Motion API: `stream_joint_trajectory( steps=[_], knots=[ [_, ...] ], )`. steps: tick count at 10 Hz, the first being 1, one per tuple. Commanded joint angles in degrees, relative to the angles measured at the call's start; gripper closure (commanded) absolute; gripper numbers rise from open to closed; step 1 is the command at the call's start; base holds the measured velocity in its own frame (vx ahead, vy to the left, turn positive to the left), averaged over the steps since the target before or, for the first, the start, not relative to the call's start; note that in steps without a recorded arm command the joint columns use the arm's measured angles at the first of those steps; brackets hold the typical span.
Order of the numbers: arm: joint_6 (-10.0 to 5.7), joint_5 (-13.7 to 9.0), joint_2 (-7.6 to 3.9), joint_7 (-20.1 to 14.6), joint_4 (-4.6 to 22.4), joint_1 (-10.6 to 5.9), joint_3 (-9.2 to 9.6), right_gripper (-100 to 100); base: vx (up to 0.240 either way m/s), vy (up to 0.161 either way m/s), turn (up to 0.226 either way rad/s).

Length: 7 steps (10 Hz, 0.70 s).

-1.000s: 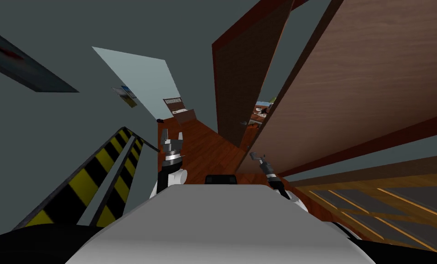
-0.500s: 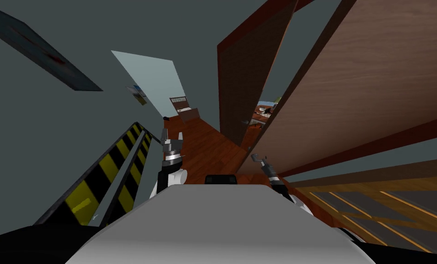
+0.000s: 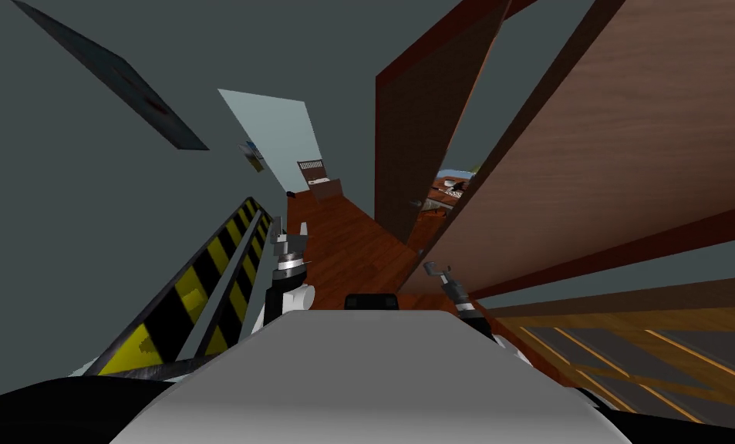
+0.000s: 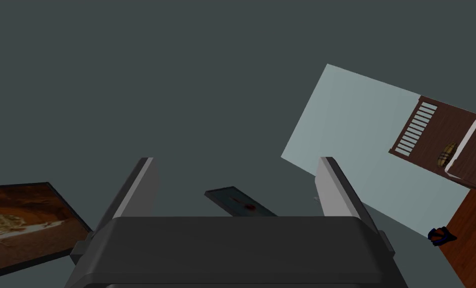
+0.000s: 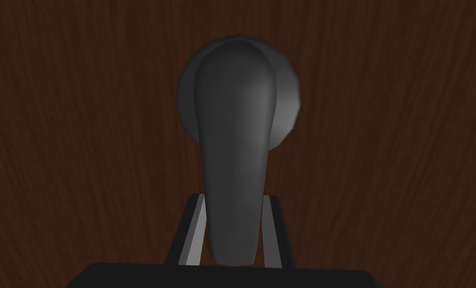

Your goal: Pull the door open

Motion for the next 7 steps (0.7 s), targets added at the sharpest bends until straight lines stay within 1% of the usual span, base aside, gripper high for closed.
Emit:
stream_joint_trajectory(
  steps=[1,2,3,5,6,7],
  knots=[
    [0.00,0.00,0.00,0.00,0.00,0.00,0.00,100,-0.096,-0.040,0.023],
    [0.01,0.18,0.09,-0.11,0.52,-0.43,0.29,100,-0.145,-0.017,0.137],
    [0.03,0.23,0.11,-0.15,0.77,-0.75,0.37,100,-0.222,-0.029,0.164],
    [0.06,0.36,0.16,-0.24,1.37,-1.52,0.58,100,-0.204,-0.078,0.151],
    [0.08,0.43,0.18,-0.28,1.69,-1.94,0.69,100,-0.208,-0.054,0.127],
    [0.08,0.43,0.18,-0.28,1.69,-1.94,0.69,100,-0.147,-0.022,0.040]
  ],
)
